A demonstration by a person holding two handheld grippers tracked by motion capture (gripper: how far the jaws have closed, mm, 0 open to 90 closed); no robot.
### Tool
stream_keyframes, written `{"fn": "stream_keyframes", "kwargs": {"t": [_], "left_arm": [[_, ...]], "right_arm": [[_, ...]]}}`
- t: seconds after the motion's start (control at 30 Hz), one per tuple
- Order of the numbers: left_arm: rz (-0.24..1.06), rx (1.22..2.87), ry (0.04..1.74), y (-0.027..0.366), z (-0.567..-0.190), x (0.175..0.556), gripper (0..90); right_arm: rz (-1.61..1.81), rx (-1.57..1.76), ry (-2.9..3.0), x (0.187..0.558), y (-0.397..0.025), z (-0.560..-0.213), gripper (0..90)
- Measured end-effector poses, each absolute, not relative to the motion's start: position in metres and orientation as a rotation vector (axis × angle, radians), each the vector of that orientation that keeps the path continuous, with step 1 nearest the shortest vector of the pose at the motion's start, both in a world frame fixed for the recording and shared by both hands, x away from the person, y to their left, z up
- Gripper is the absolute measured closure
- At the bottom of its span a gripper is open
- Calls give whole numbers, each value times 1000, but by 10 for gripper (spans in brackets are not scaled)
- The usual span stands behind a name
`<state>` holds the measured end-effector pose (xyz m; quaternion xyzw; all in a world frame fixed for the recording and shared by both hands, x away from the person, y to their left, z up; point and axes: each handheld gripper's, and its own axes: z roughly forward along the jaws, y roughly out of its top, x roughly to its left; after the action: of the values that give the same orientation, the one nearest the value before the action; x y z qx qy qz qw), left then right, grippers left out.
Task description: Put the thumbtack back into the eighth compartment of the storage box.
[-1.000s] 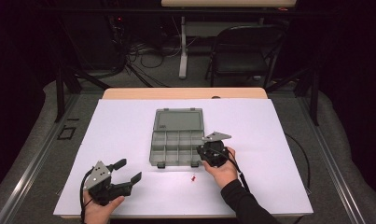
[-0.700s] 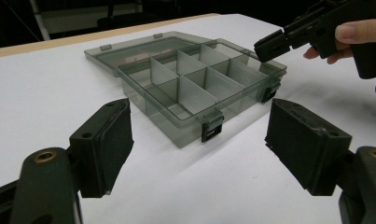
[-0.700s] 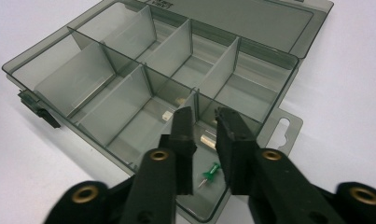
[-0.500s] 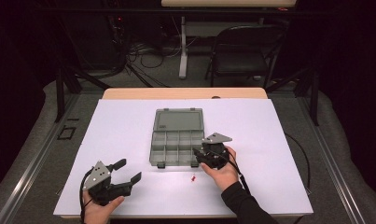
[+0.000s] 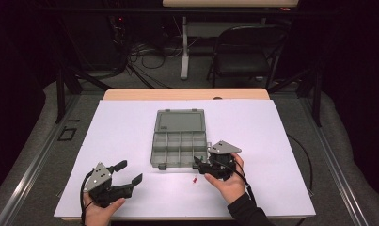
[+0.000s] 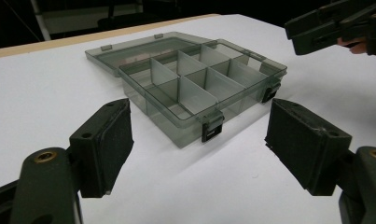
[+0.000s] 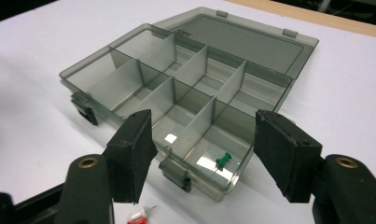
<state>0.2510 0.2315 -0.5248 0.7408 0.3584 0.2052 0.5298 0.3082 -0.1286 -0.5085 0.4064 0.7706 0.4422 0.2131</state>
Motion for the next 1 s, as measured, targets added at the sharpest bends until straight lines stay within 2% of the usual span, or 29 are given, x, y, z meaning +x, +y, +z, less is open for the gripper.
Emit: {"fn": "stream_keyframes", "kwargs": {"t": [0.53, 1.0], "left_arm": [[490, 1768, 852, 232, -524, 251, 223], [488, 1769, 851, 232, -524, 251, 223]], "right_arm": [[1256, 1058, 2153, 269, -136, -526, 385], [1255, 1063, 2246, 266, -128, -538, 418]]}}
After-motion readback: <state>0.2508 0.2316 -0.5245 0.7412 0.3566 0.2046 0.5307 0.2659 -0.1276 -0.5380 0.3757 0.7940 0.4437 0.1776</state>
